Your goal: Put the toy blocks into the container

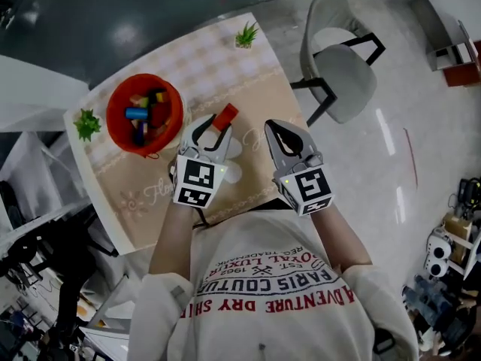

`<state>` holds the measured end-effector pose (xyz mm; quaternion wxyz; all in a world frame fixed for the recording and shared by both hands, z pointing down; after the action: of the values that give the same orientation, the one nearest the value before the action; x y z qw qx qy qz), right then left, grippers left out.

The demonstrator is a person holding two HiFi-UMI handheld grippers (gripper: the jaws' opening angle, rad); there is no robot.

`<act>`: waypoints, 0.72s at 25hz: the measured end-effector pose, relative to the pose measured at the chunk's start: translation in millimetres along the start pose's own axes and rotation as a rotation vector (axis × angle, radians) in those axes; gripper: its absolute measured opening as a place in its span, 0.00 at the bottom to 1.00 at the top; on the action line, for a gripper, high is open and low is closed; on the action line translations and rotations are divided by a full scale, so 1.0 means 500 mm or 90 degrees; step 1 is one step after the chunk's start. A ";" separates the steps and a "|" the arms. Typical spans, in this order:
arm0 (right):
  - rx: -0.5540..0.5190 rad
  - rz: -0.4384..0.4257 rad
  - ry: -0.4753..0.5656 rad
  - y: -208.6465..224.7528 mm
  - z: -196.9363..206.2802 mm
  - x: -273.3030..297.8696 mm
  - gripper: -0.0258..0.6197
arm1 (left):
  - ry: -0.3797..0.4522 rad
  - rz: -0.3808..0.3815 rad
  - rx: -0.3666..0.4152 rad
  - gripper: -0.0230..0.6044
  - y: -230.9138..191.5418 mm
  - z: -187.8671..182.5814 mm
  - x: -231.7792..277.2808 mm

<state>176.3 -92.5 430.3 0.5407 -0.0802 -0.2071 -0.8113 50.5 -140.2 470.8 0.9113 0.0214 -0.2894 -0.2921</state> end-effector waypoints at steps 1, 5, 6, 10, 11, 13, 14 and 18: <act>-0.006 -0.009 0.003 -0.012 -0.008 0.004 0.04 | 0.007 -0.013 -0.002 0.28 -0.010 -0.006 -0.016; -0.032 -0.051 0.019 -0.055 -0.041 0.029 0.04 | 0.036 -0.075 -0.010 0.28 -0.058 -0.025 -0.078; -0.036 -0.058 0.021 -0.067 -0.046 0.033 0.04 | 0.042 -0.085 -0.014 0.28 -0.068 -0.028 -0.094; -0.049 -0.081 0.024 -0.112 -0.059 0.047 0.04 | 0.071 -0.104 -0.047 0.28 -0.094 -0.036 -0.152; -0.054 -0.091 0.025 -0.122 -0.064 0.056 0.04 | 0.075 -0.120 -0.047 0.28 -0.106 -0.039 -0.167; -0.064 -0.114 0.025 -0.142 -0.073 0.075 0.04 | 0.079 -0.154 -0.046 0.28 -0.132 -0.042 -0.195; -0.068 -0.123 0.025 -0.150 -0.076 0.083 0.04 | 0.080 -0.168 -0.048 0.28 -0.144 -0.041 -0.208; -0.077 -0.153 0.021 -0.185 -0.078 0.112 0.04 | 0.064 -0.217 -0.067 0.28 -0.187 -0.013 -0.253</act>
<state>73.2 -125.9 391.9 0.4373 -0.0740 -0.1574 -0.8823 -78.1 -149.4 380.7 0.8618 0.0369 -0.2203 -0.4555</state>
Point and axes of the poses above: the fingertips, and each gripper's own axes: x forward along the fingers, y to its right, z out of its underside, the point moved 4 cm from there along -x, backward along the fingers, and after that the axes turned 13 degrees about x, right-handed, at the moved point
